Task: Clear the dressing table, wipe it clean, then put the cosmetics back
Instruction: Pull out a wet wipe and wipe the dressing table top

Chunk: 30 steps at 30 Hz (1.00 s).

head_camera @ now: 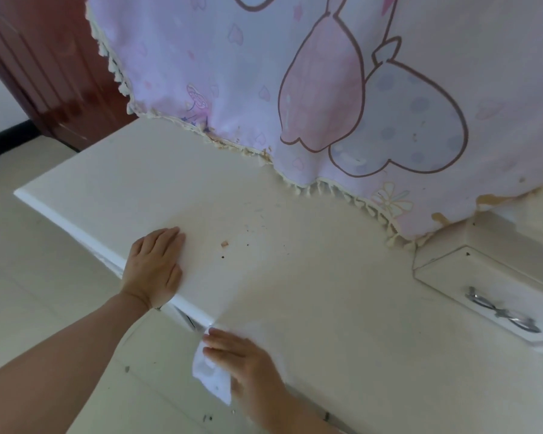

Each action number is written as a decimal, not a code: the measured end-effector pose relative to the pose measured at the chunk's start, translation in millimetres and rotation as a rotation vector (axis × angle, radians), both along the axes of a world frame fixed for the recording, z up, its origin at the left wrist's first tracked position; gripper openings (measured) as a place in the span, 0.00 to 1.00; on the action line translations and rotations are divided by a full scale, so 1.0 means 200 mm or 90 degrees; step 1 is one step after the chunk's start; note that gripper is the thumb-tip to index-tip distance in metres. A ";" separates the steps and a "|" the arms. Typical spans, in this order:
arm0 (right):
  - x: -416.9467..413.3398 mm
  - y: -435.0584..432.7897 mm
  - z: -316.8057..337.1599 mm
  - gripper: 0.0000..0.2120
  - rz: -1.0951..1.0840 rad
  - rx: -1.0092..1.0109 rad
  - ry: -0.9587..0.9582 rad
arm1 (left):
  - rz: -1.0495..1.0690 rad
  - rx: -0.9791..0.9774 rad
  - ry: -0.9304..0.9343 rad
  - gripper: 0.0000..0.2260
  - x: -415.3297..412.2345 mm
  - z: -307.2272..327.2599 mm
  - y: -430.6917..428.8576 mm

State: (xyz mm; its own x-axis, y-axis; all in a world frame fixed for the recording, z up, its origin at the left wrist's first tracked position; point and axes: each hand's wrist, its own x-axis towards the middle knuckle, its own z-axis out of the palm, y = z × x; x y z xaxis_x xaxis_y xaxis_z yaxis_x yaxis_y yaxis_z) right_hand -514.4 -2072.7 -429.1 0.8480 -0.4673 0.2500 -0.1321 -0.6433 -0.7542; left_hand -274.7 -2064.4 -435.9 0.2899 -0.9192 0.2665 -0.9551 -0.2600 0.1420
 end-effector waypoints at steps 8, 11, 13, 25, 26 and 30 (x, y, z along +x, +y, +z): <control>-0.17 -0.70 0.27 0.22 -0.392 0.147 -0.049 | 0.001 0.007 0.006 0.23 0.01 -0.01 0.00; -0.19 -0.97 0.14 0.20 -0.454 0.127 0.084 | -0.001 -0.001 0.009 0.23 0.02 -0.01 0.00; -0.16 -1.05 0.05 0.22 -0.399 0.052 0.170 | 0.000 0.000 0.009 0.24 0.02 -0.02 0.00; 0.40 -1.08 0.00 0.23 -0.057 -0.100 0.178 | 0.023 0.016 0.016 0.24 0.01 -0.02 0.00; 0.44 -1.03 0.01 0.23 -0.031 -0.096 0.168 | 0.029 0.011 0.018 0.24 0.01 -0.01 -0.01; 0.52 -0.83 -0.01 0.24 0.043 -0.113 0.173 | 0.218 -0.062 0.169 0.23 -0.08 -0.02 0.09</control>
